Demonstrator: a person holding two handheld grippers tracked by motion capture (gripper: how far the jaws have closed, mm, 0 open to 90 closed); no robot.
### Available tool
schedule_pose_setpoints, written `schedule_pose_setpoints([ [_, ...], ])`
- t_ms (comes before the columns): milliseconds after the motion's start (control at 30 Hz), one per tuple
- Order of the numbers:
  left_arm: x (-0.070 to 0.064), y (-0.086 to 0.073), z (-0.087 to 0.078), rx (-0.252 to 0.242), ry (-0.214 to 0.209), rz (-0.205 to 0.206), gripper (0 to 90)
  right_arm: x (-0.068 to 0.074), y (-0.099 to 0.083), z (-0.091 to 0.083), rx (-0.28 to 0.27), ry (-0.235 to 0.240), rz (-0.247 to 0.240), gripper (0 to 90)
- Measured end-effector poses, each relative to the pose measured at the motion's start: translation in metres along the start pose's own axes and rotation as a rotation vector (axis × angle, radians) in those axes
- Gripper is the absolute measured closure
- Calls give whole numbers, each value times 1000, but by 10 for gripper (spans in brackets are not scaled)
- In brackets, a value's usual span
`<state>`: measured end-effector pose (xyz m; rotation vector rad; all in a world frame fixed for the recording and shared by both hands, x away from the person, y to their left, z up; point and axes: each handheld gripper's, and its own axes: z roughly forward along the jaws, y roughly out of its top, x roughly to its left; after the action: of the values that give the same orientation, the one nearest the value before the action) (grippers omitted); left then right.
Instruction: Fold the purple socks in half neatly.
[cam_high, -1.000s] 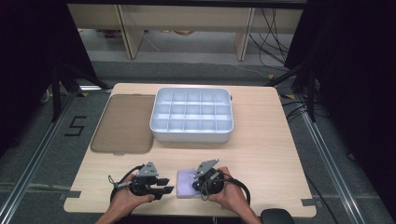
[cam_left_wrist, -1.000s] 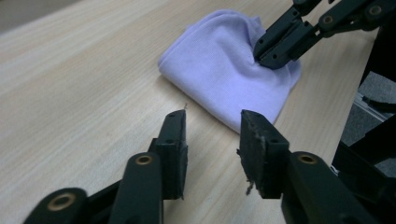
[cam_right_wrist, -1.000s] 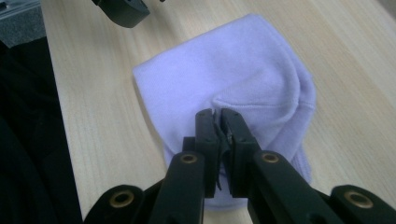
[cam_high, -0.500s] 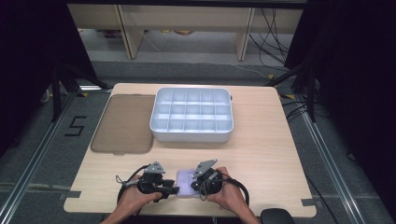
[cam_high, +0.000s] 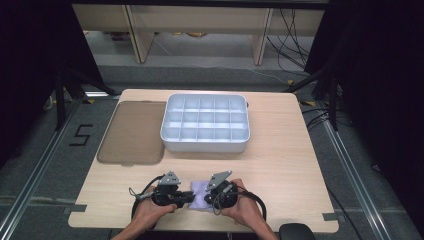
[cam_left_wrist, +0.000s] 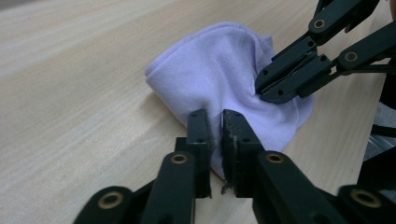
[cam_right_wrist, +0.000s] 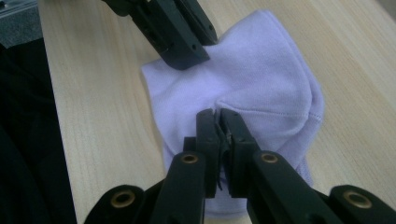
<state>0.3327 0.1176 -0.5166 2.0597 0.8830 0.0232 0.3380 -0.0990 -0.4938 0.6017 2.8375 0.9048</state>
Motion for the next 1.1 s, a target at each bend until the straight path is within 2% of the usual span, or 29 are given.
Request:
schedule_pose_setpoints([
  [200,-2,5,-9,-1,17,60,845,2,1,1,-12,5,21,868],
  [267,-2,6,-14,-2,23,79,846,3,3,-1,-16,4,9,868],
  [367,-4,6,-21,-3,30,99,846,5,4,-5,-47,-8,31,871],
  [400,-3,6,-23,8,33,118,846,4,4,-7,-45,-15,18,871],
  [433,-3,6,-26,11,36,126,846,4,4,-8,-50,-23,24,870],
  [467,-4,5,-28,4,47,130,845,4,3,-10,-32,-28,46,871],
  [500,-4,5,-30,17,53,142,845,1,2,-10,-56,-32,34,871],
  [600,-5,5,-33,12,46,134,845,1,2,-8,-31,-22,29,871],
  [633,-5,6,-34,18,42,153,846,2,1,-4,-28,-15,34,871],
  [667,-8,6,-34,16,42,140,845,3,2,0,-15,-10,17,870],
  [733,-11,8,-34,4,44,161,845,4,3,5,0,-10,9,873],
  [800,-14,9,-34,1,38,162,845,6,7,5,10,-19,4,874],
  [867,-17,11,-33,2,34,178,845,5,7,8,1,-8,0,874],
  [900,-19,11,-32,-8,32,169,845,5,8,8,-4,-6,-1,874],
  [933,-20,13,-31,-4,28,188,845,5,8,8,-2,-8,12,874],
  [967,-22,13,-29,-6,26,181,845,5,8,8,-4,-6,5,874],
  [1033,-22,14,-27,15,32,211,845,4,8,9,-9,-7,10,873],
  [1067,-23,14,-26,6,24,194,845,4,8,7,-2,-4,21,869],
  [1100,-23,14,-26,6,26,194,845,3,7,5,-7,-1,29,865],
])
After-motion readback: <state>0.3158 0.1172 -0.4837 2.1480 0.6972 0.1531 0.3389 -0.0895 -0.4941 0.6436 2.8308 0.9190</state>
